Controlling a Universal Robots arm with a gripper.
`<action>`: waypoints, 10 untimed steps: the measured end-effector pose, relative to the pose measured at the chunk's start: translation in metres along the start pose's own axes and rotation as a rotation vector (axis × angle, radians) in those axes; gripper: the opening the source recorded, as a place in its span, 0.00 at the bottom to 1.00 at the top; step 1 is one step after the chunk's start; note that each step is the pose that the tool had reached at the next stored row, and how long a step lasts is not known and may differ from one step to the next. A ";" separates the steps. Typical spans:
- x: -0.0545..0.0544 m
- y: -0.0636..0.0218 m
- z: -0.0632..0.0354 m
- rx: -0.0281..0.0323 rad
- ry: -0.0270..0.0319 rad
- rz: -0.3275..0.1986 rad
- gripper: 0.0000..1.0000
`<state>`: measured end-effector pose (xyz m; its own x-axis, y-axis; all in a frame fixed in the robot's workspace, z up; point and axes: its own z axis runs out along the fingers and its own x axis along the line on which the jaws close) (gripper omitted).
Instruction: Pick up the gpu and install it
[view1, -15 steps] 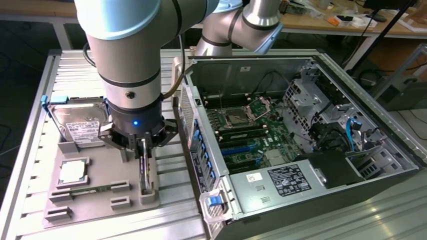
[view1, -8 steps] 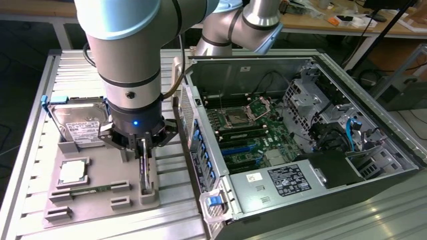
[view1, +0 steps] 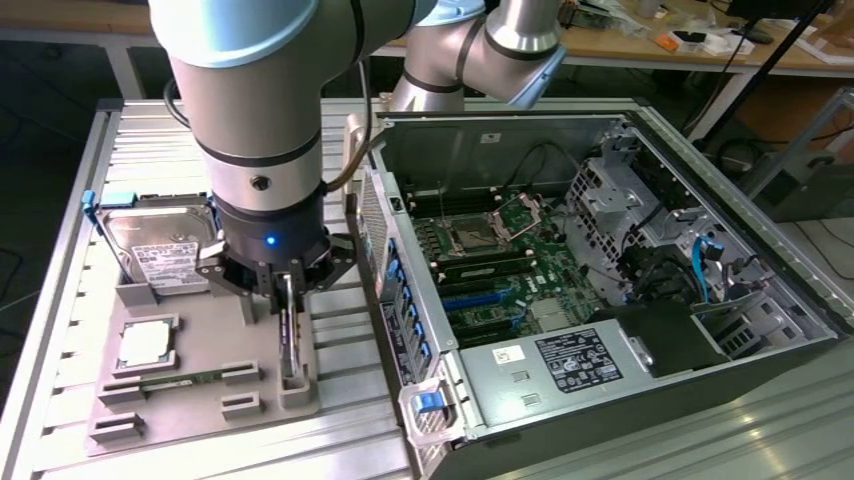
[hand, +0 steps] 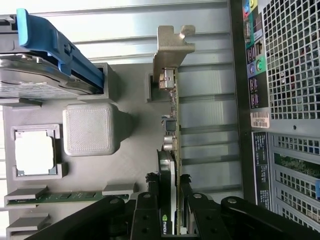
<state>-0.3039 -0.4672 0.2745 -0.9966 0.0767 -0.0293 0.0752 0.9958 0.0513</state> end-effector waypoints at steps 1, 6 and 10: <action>0.000 0.0001 -0.0008 0.0000 0.0000 0.000 0.27; 0.000 0.0002 -0.0037 0.0000 0.0000 0.000 0.27; 0.000 0.0003 -0.0060 0.0000 0.0001 0.000 0.27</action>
<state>-0.3040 -0.4672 0.2805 -0.9966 0.0768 -0.0293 0.0752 0.9958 0.0513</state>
